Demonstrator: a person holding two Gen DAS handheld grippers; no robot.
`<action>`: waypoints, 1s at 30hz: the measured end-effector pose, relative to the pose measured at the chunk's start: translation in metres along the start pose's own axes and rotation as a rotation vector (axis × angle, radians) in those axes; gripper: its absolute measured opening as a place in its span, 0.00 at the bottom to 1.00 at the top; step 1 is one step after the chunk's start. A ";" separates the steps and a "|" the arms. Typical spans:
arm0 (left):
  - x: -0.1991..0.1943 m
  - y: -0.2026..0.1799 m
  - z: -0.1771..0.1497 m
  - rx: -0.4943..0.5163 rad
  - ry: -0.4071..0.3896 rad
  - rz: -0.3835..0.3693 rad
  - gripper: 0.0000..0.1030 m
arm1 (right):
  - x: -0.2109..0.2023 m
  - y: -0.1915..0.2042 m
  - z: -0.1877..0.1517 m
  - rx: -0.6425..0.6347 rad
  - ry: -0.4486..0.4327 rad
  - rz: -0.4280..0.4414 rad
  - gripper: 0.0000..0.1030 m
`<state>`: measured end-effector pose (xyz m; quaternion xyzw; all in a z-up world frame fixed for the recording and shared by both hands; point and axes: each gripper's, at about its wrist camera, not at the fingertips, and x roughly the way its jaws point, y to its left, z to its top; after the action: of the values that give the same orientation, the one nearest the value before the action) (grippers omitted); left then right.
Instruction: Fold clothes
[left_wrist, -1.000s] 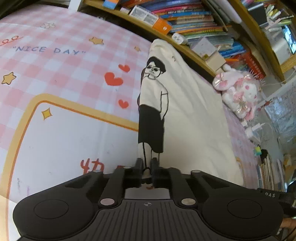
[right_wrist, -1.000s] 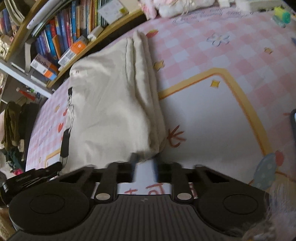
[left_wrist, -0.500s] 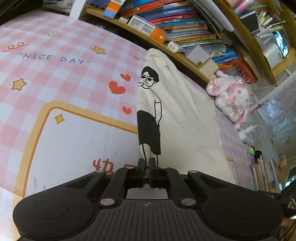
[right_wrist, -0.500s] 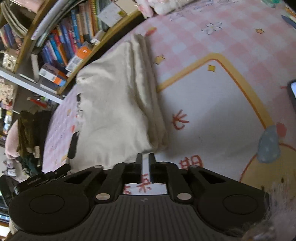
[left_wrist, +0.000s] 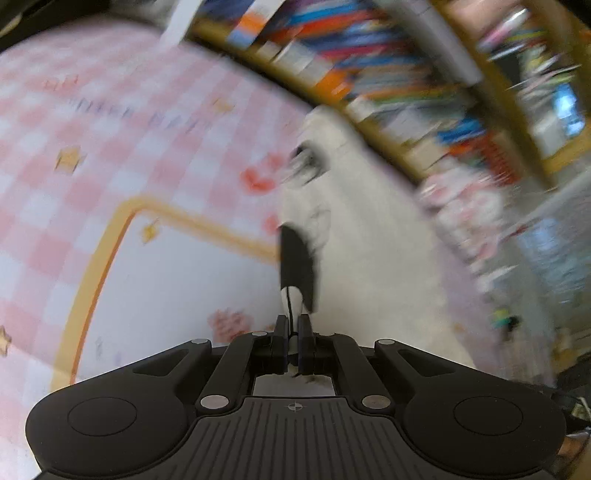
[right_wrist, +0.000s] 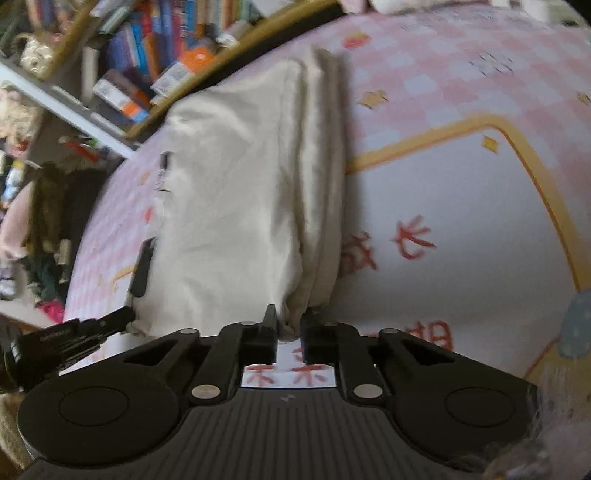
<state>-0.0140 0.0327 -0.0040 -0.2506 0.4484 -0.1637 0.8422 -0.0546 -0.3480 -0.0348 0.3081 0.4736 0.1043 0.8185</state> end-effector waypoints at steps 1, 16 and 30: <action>-0.009 -0.007 0.003 0.019 -0.020 -0.026 0.03 | -0.009 0.000 0.002 0.014 -0.028 0.065 0.09; 0.016 0.021 -0.015 0.038 0.109 0.075 0.08 | -0.006 -0.025 -0.021 0.133 -0.006 -0.027 0.24; -0.012 -0.052 -0.032 0.602 -0.105 0.249 0.70 | 0.000 -0.009 -0.017 0.125 0.020 -0.004 0.10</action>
<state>-0.0503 -0.0129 0.0189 0.0582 0.3630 -0.1712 0.9141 -0.0704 -0.3485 -0.0464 0.3567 0.4879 0.0760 0.7930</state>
